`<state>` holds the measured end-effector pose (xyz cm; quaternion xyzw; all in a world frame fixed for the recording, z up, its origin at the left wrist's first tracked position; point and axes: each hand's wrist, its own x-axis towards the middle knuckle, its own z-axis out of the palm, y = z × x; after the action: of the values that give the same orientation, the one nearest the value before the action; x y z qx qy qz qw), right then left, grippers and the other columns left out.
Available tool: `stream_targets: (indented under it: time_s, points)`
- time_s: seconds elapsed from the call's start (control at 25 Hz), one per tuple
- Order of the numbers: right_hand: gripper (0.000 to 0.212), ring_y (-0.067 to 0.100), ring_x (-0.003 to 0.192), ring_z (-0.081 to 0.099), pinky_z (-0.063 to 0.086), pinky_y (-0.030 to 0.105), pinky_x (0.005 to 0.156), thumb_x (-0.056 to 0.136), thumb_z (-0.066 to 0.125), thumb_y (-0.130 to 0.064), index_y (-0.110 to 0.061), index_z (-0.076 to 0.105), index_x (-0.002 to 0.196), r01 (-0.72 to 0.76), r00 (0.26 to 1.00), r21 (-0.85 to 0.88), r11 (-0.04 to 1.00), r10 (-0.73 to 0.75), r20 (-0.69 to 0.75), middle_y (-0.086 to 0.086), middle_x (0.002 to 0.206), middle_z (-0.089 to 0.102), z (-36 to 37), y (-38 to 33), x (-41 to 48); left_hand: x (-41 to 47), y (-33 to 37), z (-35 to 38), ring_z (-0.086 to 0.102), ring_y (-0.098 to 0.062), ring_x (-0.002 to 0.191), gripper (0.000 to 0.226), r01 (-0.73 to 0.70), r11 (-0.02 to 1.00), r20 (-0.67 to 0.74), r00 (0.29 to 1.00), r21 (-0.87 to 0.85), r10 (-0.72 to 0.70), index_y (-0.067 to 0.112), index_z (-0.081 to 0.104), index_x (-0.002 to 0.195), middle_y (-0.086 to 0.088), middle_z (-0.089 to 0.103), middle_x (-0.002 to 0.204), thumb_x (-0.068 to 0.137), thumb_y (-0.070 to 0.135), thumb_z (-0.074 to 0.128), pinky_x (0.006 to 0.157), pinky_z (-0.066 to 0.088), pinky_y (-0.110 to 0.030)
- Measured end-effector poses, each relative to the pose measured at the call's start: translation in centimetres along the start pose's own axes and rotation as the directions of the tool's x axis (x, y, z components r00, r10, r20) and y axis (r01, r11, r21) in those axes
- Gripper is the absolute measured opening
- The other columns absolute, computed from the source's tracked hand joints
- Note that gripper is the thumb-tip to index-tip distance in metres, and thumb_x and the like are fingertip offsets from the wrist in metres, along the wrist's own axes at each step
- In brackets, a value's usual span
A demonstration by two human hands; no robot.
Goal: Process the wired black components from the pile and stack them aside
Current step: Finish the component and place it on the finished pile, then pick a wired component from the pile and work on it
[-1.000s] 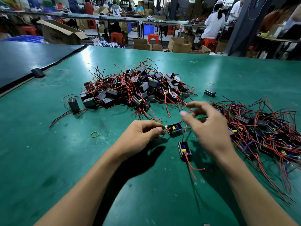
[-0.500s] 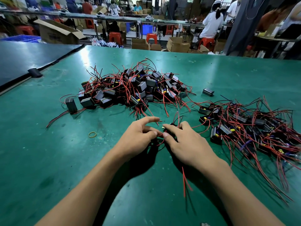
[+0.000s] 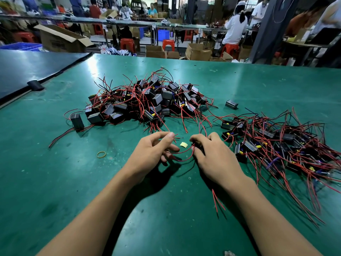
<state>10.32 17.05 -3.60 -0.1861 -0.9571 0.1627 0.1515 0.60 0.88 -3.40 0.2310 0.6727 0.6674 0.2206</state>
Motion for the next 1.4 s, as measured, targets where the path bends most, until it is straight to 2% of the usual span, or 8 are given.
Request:
stream_targets:
  time_s: [0.28,0.52,0.72,0.88,1.04,1.24,1.32,1.4]
  points:
    - [0.033,0.033,0.103,0.057,0.048,0.040,0.084,0.102,0.049,-0.036,-0.032,0.054,0.134,-0.163,0.935,0.028,0.986,0.163,-0.314,0.009,0.113,0.047,-4.2,2.5,1.9,0.4,0.5,-0.1,0.058,-0.018,0.067,0.063,0.096,0.987,0.004,0.995,-0.129,-0.097,0.010,0.065,0.113,-0.019,0.074,0.089,0.084,0.063,0.045,0.062,0.046,-0.025]
    - [0.047,0.041,0.131,0.033,0.029,0.050,0.107,0.101,0.048,-0.036,-0.032,0.043,0.147,-0.548,0.836,-0.228,0.805,0.530,-0.139,0.024,0.140,0.037,-7.6,5.4,2.6,0.4,0.3,-0.1,0.059,-0.017,0.063,0.044,0.104,0.989,-0.005,0.994,-0.104,-0.105,0.007,0.067,0.108,-0.017,0.073,0.087,0.100,0.044,0.044,0.059,0.047,-0.025]
    - [0.035,0.036,0.121,0.039,0.031,0.046,0.099,0.091,0.059,-0.030,-0.025,0.062,0.126,-0.370,0.921,-0.349,0.861,0.289,-0.262,0.018,0.128,0.046,-5.8,-1.0,3.1,0.7,-0.2,-0.1,0.058,-0.014,0.052,0.014,0.058,0.994,-0.135,0.988,-0.089,-0.069,0.005,0.067,0.101,-0.013,0.068,0.081,0.099,0.011,0.054,0.049,0.049,-0.020]
    - [0.038,0.031,0.114,0.058,0.048,0.040,0.098,0.093,0.062,-0.040,-0.020,0.065,0.125,-0.049,0.998,0.090,0.995,0.046,0.031,0.011,0.125,0.061,-0.5,-7.7,6.5,1.5,-0.7,-1.1,0.059,-0.016,0.046,0.011,-0.013,0.999,-0.391,0.920,-0.044,-0.005,0.008,0.064,0.095,-0.011,0.063,0.076,0.095,0.003,0.054,0.042,0.045,-0.023]
    - [0.066,0.033,0.130,0.046,0.043,0.044,0.103,0.088,0.062,-0.059,-0.019,0.051,0.139,-0.131,0.988,0.100,0.986,0.121,0.097,0.012,0.139,0.048,4.5,-10.1,9.8,2.3,-1.0,-2.5,0.059,-0.017,0.048,0.013,-0.018,1.000,-0.549,0.836,-0.023,0.003,0.015,0.062,0.090,-0.010,0.063,0.074,0.092,0.005,0.055,0.043,0.047,-0.028]
    - [0.043,0.029,0.112,0.058,0.044,0.040,0.094,0.084,0.064,-0.059,-0.022,0.070,0.105,-0.164,0.985,0.058,0.985,0.167,-0.048,0.006,0.118,0.063,4.6,-10.3,11.2,2.7,-1.0,-3.3,0.060,-0.016,0.054,0.012,-0.031,0.997,-0.520,0.854,-0.074,-0.012,0.012,0.068,0.095,-0.006,0.069,0.079,0.094,0.010,0.056,0.049,0.054,-0.032]
    - [0.038,0.023,0.086,0.064,0.047,0.033,0.074,0.077,0.068,-0.059,-0.022,0.070,0.081,-0.156,0.987,0.143,0.977,0.147,0.067,0.000,0.091,0.070,3.6,-10.2,9.6,2.6,-0.6,-3.7,0.063,-0.018,0.062,0.017,-0.008,0.994,-0.491,0.870,-0.111,-0.048,0.011,0.069,0.100,-0.004,0.070,0.081,0.094,0.026,0.063,0.061,0.056,-0.036]
    - [0.035,0.013,0.071,0.064,0.046,0.027,0.062,0.071,0.075,-0.056,-0.022,0.069,0.071,-0.076,0.923,0.140,0.987,0.017,0.385,-0.004,0.073,0.069,1.6,-9.8,8.0,2.5,-0.3,-4.0,0.064,-0.019,0.066,0.024,0.073,0.995,-0.449,0.888,-0.070,-0.097,0.013,0.070,0.096,-0.004,0.071,0.079,0.088,0.035,0.070,0.067,0.055,-0.035]
